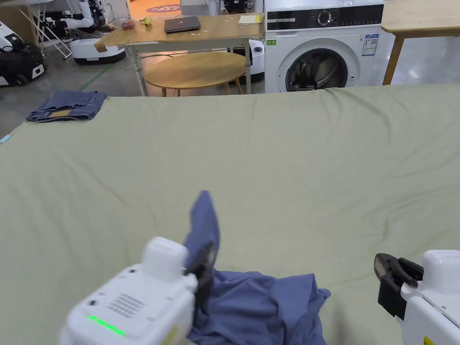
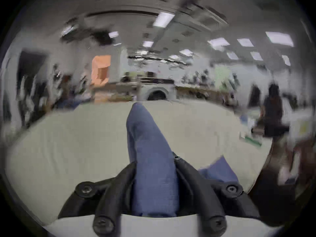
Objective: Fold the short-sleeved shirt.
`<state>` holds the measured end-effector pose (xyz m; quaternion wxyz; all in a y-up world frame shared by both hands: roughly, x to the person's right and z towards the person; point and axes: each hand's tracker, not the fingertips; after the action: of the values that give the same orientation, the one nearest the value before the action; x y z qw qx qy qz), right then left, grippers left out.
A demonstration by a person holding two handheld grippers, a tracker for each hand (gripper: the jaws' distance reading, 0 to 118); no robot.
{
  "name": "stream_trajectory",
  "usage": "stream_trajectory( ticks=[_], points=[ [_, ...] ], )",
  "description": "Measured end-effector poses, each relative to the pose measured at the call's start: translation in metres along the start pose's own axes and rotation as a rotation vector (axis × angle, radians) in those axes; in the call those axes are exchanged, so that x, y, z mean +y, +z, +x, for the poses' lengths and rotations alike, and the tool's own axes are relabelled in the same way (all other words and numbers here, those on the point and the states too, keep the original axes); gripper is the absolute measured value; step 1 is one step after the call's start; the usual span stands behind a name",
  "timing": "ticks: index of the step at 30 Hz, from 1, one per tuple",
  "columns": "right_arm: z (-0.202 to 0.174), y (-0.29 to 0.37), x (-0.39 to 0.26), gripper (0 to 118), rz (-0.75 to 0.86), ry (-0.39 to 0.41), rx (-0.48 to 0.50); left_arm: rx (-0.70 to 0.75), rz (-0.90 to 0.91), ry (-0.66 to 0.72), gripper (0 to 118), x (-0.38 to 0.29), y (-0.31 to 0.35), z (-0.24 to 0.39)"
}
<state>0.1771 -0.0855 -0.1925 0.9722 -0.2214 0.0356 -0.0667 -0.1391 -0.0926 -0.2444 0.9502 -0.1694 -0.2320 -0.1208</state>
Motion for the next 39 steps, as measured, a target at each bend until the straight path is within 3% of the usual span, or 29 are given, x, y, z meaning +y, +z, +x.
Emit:
stream_trajectory(
  ticks=[3, 6, 8, 9, 10, 11, 12, 16, 21, 22, 24, 25, 27, 30, 34, 36, 39],
  points=[
    [0.006, 0.004, 0.000, 0, 0.006, 0.002, -0.011, 0.013, -0.136, -0.343, 11, -0.008, -0.029, 0.074],
    [0.014, 0.006, -0.002, 0, 0.007, -0.019, -0.020, 0.024, -0.207, -0.545, 10, -0.030, -0.051, 0.115],
    [0.017, 0.009, -0.002, 0, 0.012, -0.030, -0.025, 0.050, -0.232, -0.598, 12, -0.041, -0.057, 0.125],
    [0.018, 0.011, -0.003, 0, 0.014, -0.032, -0.025, 0.038, -0.220, -0.554, 21, -0.039, -0.053, 0.124],
    [0.019, 0.012, -0.003, 0, 0.014, -0.032, -0.027, 0.007, -0.219, -0.441, 48, -0.031, -0.046, 0.115],
    [0.020, 0.012, -0.003, 0, 0.014, -0.030, -0.028, -0.028, -0.201, -0.364, 86, -0.023, -0.039, 0.109],
    [0.020, 0.011, -0.003, 0, 0.014, -0.028, -0.029, -0.069, -0.152, -0.301, 96, -0.012, -0.028, 0.104],
    [0.020, 0.008, -0.002, 0, 0.010, -0.038, -0.025, -0.245, 0.047, 0.130, 97, 0.037, 0.014, 0.052],
    [0.008, 0.002, -0.006, 0, -0.016, -0.038, 0.010, -0.239, -0.092, 0.566, 99, 0.018, -0.024, -0.015],
    [0.005, 0.002, -0.007, 0, -0.020, -0.034, 0.015, -0.284, -0.159, 0.659, 91, 0.008, -0.040, -0.019],
    [0.000, 0.001, -0.010, 0, -0.032, -0.029, 0.029, -0.389, -0.254, 0.855, 25, -0.022, -0.062, -0.022],
    [-0.002, 0.000, -0.011, 0, -0.039, -0.028, 0.034, -0.396, -0.261, 0.902, 0, -0.034, -0.068, -0.015],
    [-0.005, -0.001, -0.012, 0, -0.055, -0.023, 0.039, -0.393, -0.281, 0.873, 0, -0.045, -0.072, 0.011],
    [-0.007, -0.003, -0.012, 0, -0.081, -0.010, 0.050, -0.606, -0.378, 0.876, 0, -0.060, -0.080, 0.044],
    [-0.018, -0.017, -0.012, 0, -0.150, -0.002, 0.106, -0.550, -0.445, 0.810, 0, -0.079, -0.083, 0.063],
    [-0.027, -0.026, -0.011, 0, -0.178, -0.049, 0.172, -0.568, -0.422, 0.894, 0, -0.080, -0.078, 0.057],
    [-0.039, -0.049, -0.015, 0, -0.234, -0.138, 0.267, -0.544, -0.359, 0.797, 0, -0.062, -0.059, 0.043]
  ],
)
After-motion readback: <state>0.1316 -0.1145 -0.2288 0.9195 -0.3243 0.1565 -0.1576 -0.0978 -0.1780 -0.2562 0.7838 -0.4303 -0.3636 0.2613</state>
